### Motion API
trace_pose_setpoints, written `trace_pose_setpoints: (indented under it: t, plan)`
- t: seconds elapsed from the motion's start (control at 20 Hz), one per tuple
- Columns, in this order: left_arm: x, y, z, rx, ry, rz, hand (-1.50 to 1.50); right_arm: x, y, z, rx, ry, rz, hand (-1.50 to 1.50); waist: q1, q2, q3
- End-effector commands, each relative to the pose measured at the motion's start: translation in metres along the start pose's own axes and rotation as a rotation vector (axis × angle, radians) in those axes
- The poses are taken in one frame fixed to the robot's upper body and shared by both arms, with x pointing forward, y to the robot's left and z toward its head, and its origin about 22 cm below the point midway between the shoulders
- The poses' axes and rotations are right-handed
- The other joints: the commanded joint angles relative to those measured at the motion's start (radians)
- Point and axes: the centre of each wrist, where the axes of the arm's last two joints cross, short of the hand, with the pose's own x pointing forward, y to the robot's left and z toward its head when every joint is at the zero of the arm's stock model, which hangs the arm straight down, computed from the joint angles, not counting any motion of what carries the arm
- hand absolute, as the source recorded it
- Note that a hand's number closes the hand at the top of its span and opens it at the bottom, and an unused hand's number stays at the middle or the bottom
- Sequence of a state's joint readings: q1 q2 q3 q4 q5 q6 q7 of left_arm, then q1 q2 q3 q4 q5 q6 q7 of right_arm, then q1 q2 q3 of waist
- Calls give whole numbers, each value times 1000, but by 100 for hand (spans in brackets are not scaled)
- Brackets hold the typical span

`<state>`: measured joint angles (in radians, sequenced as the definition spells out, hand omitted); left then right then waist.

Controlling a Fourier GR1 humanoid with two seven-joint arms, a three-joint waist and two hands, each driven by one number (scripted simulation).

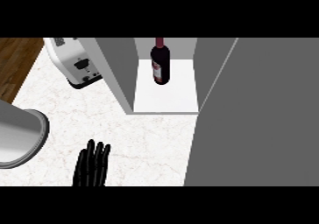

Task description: Pick up the wine, place it into the cabinet and close the cabinet

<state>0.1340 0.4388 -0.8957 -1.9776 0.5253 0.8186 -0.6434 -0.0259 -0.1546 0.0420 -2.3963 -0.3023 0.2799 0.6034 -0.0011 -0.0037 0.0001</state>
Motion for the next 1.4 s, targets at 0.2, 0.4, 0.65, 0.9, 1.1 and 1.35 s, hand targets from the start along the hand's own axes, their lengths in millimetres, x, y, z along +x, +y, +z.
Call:
trace_pose_setpoints:
  t: [0.2,0.4,0.65,0.9,1.1,1.35]
  plan:
    - [20,37,1,-11,-2,-10,-150,5,28,16,156,25,-183,150,1,0,-1]
    - [36,62,8,7,-33,-23,-150,4,38,24,189,57,-229,150,8,-3,-1]
    - [47,80,-13,45,-67,-28,-150,10,56,21,333,45,-195,150,4,-2,-1]
    - [53,95,-11,58,-62,-30,-150,16,72,25,427,2,-192,150,-1,-2,0]
    - [60,123,-14,75,-55,-46,-150,32,92,28,457,-2,-209,150,0,-6,-2]
    - [75,136,-10,66,-31,-53,-150,34,115,21,437,1,-266,150,2,-10,-3]
